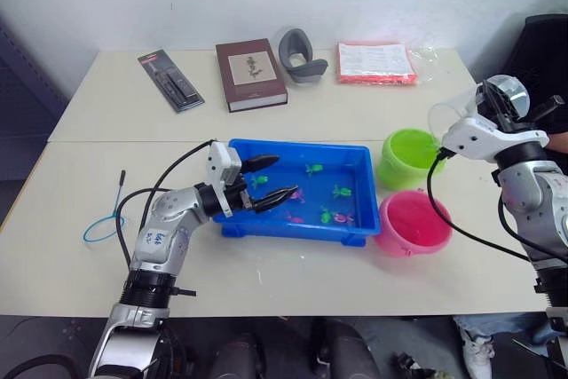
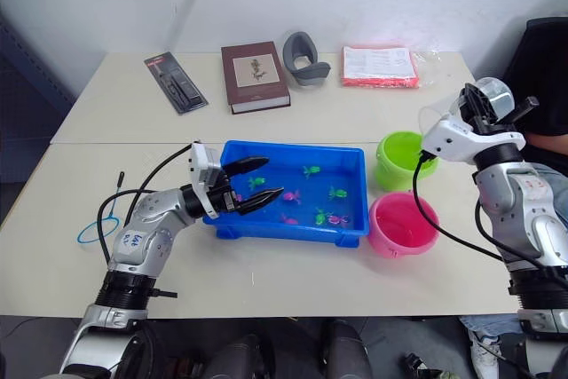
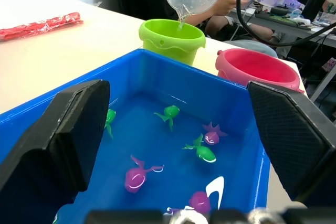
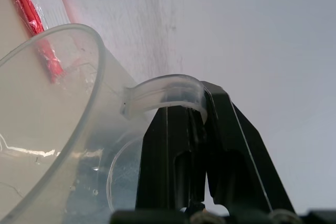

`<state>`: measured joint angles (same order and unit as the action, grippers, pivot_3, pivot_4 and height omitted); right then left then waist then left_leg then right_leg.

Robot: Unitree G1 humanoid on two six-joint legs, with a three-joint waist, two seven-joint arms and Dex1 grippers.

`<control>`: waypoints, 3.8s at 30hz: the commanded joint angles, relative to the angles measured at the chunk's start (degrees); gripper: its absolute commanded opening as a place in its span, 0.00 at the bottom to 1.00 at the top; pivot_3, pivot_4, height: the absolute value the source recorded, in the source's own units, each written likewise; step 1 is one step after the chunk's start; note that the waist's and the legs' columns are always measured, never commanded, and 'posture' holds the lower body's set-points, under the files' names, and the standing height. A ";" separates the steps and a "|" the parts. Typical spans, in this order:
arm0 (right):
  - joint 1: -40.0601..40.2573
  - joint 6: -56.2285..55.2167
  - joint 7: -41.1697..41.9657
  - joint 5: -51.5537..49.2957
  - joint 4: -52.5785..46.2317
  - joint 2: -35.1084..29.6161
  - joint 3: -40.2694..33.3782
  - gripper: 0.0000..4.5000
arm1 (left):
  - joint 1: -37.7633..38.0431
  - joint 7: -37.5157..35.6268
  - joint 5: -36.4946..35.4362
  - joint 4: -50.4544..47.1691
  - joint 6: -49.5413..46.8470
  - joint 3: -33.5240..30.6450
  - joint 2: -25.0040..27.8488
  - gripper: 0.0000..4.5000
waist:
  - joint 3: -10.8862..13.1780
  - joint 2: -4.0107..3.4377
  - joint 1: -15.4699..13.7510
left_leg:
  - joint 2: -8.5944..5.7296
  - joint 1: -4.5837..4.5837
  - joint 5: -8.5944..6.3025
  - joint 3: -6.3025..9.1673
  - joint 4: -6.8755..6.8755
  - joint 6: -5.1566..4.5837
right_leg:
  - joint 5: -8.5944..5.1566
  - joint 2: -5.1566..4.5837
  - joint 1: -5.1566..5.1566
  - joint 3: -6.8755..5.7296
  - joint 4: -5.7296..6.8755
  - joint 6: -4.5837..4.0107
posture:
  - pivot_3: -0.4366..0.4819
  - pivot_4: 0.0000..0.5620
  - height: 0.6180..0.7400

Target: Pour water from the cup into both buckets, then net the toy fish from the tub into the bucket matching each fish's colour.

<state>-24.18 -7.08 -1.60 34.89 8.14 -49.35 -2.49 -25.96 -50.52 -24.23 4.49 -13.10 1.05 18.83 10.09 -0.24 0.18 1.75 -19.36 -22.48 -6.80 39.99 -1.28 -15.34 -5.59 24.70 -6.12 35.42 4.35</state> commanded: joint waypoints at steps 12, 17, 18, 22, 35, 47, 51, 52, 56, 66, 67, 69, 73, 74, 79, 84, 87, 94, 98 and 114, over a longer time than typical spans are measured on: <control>1.27 18.98 7.04 -32.92 -12.29 13.17 -24.25 0.01 | -0.42 -1.36 -1.50 -1.81 0.37 -2.65 2.14 1.00 | 0.02 0.00 -0.20 | -0.01 -0.06 0.01 0.08 0.02 0.00 | 0.00 0.01 -0.01 -0.04 -0.01 0.01 | 0.48 0.27 1.00; 0.54 42.58 0.24 -51.90 -22.34 23.16 -42.63 0.01 | 0.42 -9.48 -5.33 -3.48 -2.50 -3.06 6.85 1.00 | 0.01 -0.01 -0.13 | 0.07 -0.05 0.00 0.15 0.01 0.01 | -0.01 -0.02 0.00 -0.06 0.05 -0.02 | 0.48 0.27 1.00; 0.34 45.10 -1.48 -53.80 -22.88 24.82 -44.70 0.01 | 0.82 -11.21 -5.51 -4.05 -3.42 -2.35 8.17 1.00 | 0.01 -0.01 -0.10 | 0.06 -0.05 0.00 0.15 0.01 0.01 | -0.01 -0.03 0.00 -0.06 0.08 -0.03 | 0.48 0.27 1.00; 1.78 46.93 -3.92 -57.16 -22.82 29.84 -46.10 0.01 | 1.89 -16.23 -6.94 -5.72 -6.57 -1.28 11.92 1.00 | 0.05 -0.11 0.31 | 0.02 0.00 0.00 0.04 0.00 0.00 | -0.02 -0.01 0.02 0.02 0.11 -0.03 | 0.48 0.27 1.00; 6.84 37.11 -2.73 -61.40 -12.17 36.48 -43.24 0.01 | 2.90 -16.10 -6.71 -7.37 -7.51 -2.57 13.28 1.00 | 0.09 -0.19 1.32 | -0.04 -0.02 0.00 0.03 -0.03 0.00 | -0.02 -0.01 0.09 0.08 0.16 -0.04 | 0.48 0.27 1.00; 23.11 46.54 -3.52 -71.27 -29.57 36.72 -44.92 0.98 | 8.36 -14.18 -5.98 -7.24 -6.30 -7.38 16.54 1.00 | 0.10 -0.21 1.37 | 0.05 -0.01 -0.02 0.07 -0.07 0.03 | -0.03 -0.21 0.09 0.13 0.11 -0.05 | 0.48 0.27 1.00; 32.50 53.98 -2.76 -80.63 -39.12 34.94 -47.08 0.98 | 12.25 -11.41 -2.76 -4.36 -0.67 -11.41 18.75 1.00 | 0.11 -0.22 1.35 | 0.09 0.04 -0.04 0.08 -0.15 0.06 | -0.06 -0.25 0.09 0.13 0.10 -0.10 | 0.48 0.27 1.00; 34.60 55.00 -1.17 -83.04 -41.49 33.30 -47.36 0.98 | 13.09 -9.07 -0.89 -3.14 1.71 -12.79 18.94 1.00 | 0.11 -0.22 1.35 | 0.06 0.04 -0.04 0.07 -0.15 0.05 | -0.06 -0.30 0.09 0.13 0.09 -0.10 | 0.48 0.27 1.00; 38.86 53.46 8.29 -89.65 -48.20 25.40 -47.30 0.98 | 18.04 -4.76 -0.04 -1.81 6.57 -19.22 18.99 1.00 | 0.13 -0.22 1.58 | -0.02 0.17 -0.16 -0.05 -0.18 -0.14 | -0.05 -0.52 0.07 0.17 -0.02 -0.10 | 0.48 0.27 1.00; 43.92 14.84 53.22 -71.91 -50.17 15.93 -26.40 0.98 | 39.92 15.78 3.15 6.81 10.19 -40.81 16.53 1.00 | 0.00 0.65 0.82 | 0.03 0.22 -0.18 -0.03 -0.65 -0.13 | -0.02 -0.41 0.02 0.01 -0.45 -0.04 | 0.48 0.27 1.00; 42.86 14.36 53.76 -72.54 -49.99 16.06 -24.99 0.98 | 41.54 17.64 3.56 7.46 9.58 -42.26 16.28 1.00 | -0.01 0.69 0.71 | -0.06 0.25 -0.21 -0.03 -0.64 -0.21 | -0.01 -0.55 -0.02 -0.01 -0.53 -0.03 | 0.48 0.27 1.00; 41.31 12.78 54.63 -72.26 -49.45 16.36 -22.75 0.98 | 43.29 20.30 3.26 8.06 8.87 -44.77 15.89 1.00 | -0.04 0.80 0.40 | -0.11 0.26 -0.26 -0.04 -0.63 -0.30 | 0.01 -0.70 -0.05 -0.03 -0.67 0.02 | 0.48 0.27 1.00; 40.53 9.24 59.16 -68.60 -47.58 16.14 -15.15 0.98 | 45.04 23.85 2.59 6.22 4.81 -46.52 15.62 1.00 | -0.15 1.00 -0.45 | -0.16 0.25 -0.30 0.10 -0.64 -0.30 | 0.00 -0.85 -0.08 -0.24 -0.74 0.00 | 0.48 0.27 1.00; 40.24 8.63 59.69 -67.91 -47.32 16.13 -13.50 0.98 | 45.15 24.22 2.59 5.36 4.04 -46.35 15.62 1.00 | -0.13 0.97 -0.61 | -0.15 0.25 -0.31 0.12 -0.64 -0.28 | -0.01 -0.85 -0.09 -0.27 -0.73 -0.02 | 0.48 0.27 1.00; 36.95 8.24 56.49 -66.04 -46.87 18.54 -7.18 0.98 | 37.42 29.35 1.18 -3.44 -9.12 -42.24 18.44 1.00 | -0.12 0.95 -1.59 | -0.14 0.26 -0.28 0.16 -0.63 -0.17 | -0.02 -0.87 -0.08 -0.30 -0.62 -0.05 | 0.48 0.27 1.00; 35.37 8.73 55.13 -64.91 -46.52 18.17 -4.91 0.98 | 22.96 34.45 5.83 -1.27 -23.48 -32.68 24.78 1.00 | -0.10 0.91 -1.49 | -0.18 0.25 -0.21 0.25 -0.64 -0.04 | -0.04 -0.89 -0.07 -0.46 -0.44 -0.11 | 0.48 0.27 1.00; 34.28 8.82 54.02 -64.06 -46.45 18.08 -4.00 0.98 | 15.86 33.73 7.17 4.30 -27.22 -28.22 26.67 1.00 | -0.10 0.86 -0.62 | -0.18 0.24 -0.17 0.09 -0.64 -0.08 | -0.03 -0.82 -0.06 -0.59 -0.28 -0.10 | 0.48 0.27 1.00; 30.39 9.59 50.12 -61.41 -46.58 18.61 -1.18 0.98 | -0.57 31.62 12.80 27.47 -24.80 -17.20 25.56 1.00 | -0.09 0.91 -0.13 | -0.13 0.21 -0.15 -0.19 -0.59 -0.09 | -0.03 -0.37 0.00 -1.45 -0.27 -0.08 | 0.48 0.27 1.00; 30.28 9.33 49.07 -60.55 -46.99 17.89 -1.67 0.98 | -4.18 32.74 14.55 34.60 -25.80 -15.69 25.52 1.00 | -0.10 0.91 -0.34 | -0.13 0.18 -0.15 -0.12 -0.42 -0.08 | -0.03 -0.34 -0.05 -1.46 -0.21 -0.08 | 0.48 0.27 1.00; 32.25 8.31 50.06 -60.38 -45.49 15.06 -3.64 1.00 | -2.69 10.20 4.67 29.10 -0.42 -24.68 28.15 0.01 | -0.01 1.18 -0.35 | -0.05 0.08 -0.14 0.04 0.14 -0.01 | -0.07 -0.90 0.04 -1.29 0.36 -0.16 | 0.48 0.27 1.00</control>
<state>8.12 0.37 48.67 -23.29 -35.06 -33.43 -4.52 -27.27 -34.47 -17.19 38.28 -18.55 -21.68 44.16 10.09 0.94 -0.17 1.68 -19.28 -22.62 -6.73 40.12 -1.29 -15.41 -6.51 24.69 -7.41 35.75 4.18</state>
